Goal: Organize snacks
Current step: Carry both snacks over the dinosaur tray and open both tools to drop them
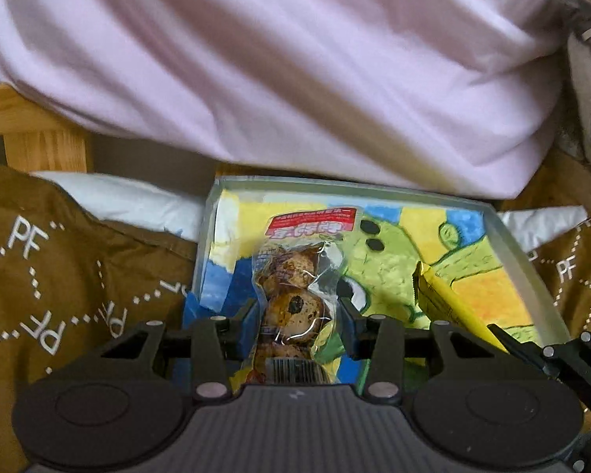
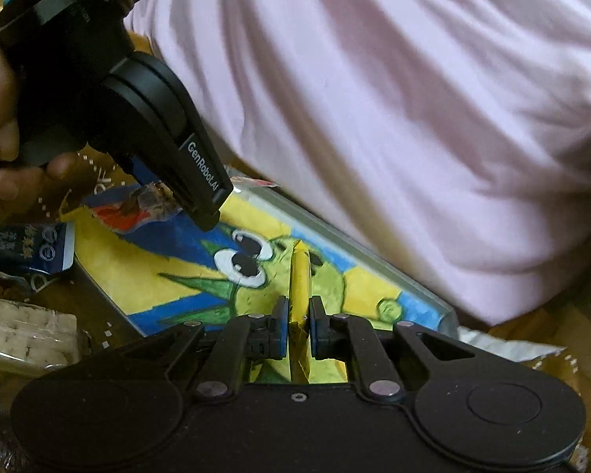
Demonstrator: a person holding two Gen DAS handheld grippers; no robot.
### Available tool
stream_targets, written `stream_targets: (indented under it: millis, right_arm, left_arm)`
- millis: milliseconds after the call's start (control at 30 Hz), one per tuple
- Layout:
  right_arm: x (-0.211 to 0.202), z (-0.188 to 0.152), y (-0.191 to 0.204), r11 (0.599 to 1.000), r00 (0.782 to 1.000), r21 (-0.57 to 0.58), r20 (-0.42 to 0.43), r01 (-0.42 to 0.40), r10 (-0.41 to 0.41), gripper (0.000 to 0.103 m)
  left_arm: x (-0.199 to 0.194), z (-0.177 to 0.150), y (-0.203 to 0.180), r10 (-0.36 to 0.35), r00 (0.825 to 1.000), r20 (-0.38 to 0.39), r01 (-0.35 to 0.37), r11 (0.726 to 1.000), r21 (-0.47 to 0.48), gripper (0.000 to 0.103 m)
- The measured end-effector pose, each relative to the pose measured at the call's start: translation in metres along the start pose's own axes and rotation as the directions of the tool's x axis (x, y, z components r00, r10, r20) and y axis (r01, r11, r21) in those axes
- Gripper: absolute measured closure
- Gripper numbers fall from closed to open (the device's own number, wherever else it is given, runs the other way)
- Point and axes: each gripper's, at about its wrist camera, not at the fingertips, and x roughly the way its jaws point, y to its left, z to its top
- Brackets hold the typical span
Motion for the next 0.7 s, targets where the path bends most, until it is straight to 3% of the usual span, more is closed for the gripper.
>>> stream_targets:
  millis: [233,400,533,700]
  right_arm:
    - [0.013,0.002,-0.003,0.995,0.997,0.089,-0.053,-0.055,0.06,0.091]
    - [0.016,0.004,-0.016,0.972,0.99,0.214,-0.071,-0.101,0.119,0.073]
    - [0.009,0.005,-0.025,0.954,0.988,0.278,-0.06,-0.117,0.139,0.063]
    - [-0.015,0.009,-0.036,0.937,0.993,0.333,-0.015,-0.104,0.116,0.044]
  left_arm:
    - [0.018,-0.011,0.003,0.021,0.998,-0.064,-0.02,1.0,0.016,0.056]
    - [0.021,-0.012,0.004,0.01,0.994,-0.107,-0.01,1.0,0.006,0.053]
    - [0.011,-0.008,0.006,0.02,0.996,-0.085,-0.022,0.999,-0.026,0.029]
    - [-0.016,0.002,0.006,0.039,0.999,-0.026,-0.04,0.996,-0.076,0.017]
